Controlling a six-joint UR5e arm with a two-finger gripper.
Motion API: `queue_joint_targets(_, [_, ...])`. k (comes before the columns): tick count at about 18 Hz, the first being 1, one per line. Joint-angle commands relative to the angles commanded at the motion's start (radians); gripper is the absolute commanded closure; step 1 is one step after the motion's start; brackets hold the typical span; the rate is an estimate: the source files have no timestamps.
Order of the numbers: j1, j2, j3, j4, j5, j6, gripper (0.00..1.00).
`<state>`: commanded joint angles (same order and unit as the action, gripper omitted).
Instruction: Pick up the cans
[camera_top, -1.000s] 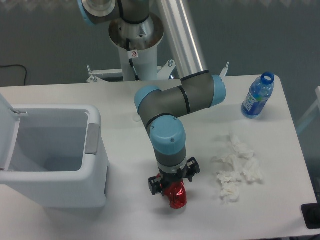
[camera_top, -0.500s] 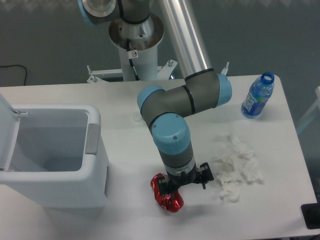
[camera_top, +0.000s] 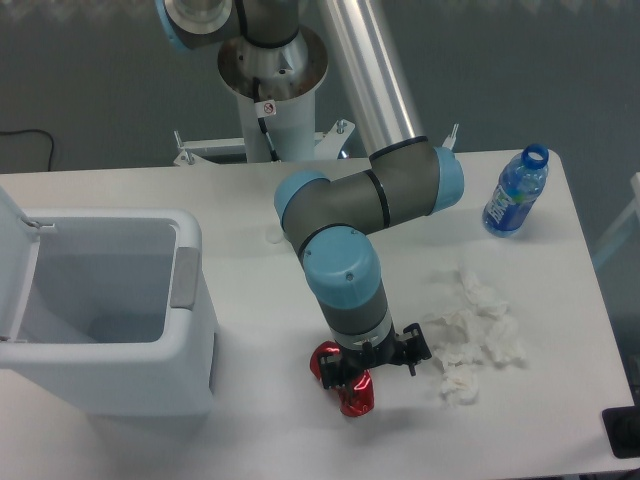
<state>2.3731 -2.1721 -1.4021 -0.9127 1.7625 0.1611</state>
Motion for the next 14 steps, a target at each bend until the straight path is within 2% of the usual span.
queue_joint_targets(2, [0.000,0.000,-0.009,0.000,0.003,-0.028,0.00])
queue_joint_targets(9, [0.009,-0.014,-0.014,0.000,-0.006,-0.259,0.00])
queue_joint_targets(12, [0.015,-0.046,-0.015,0.002,-0.008,-0.291,0.00])
queue_joint_targets(14, [0.020,-0.048,-0.015,0.002,-0.018,-0.293,0.00])
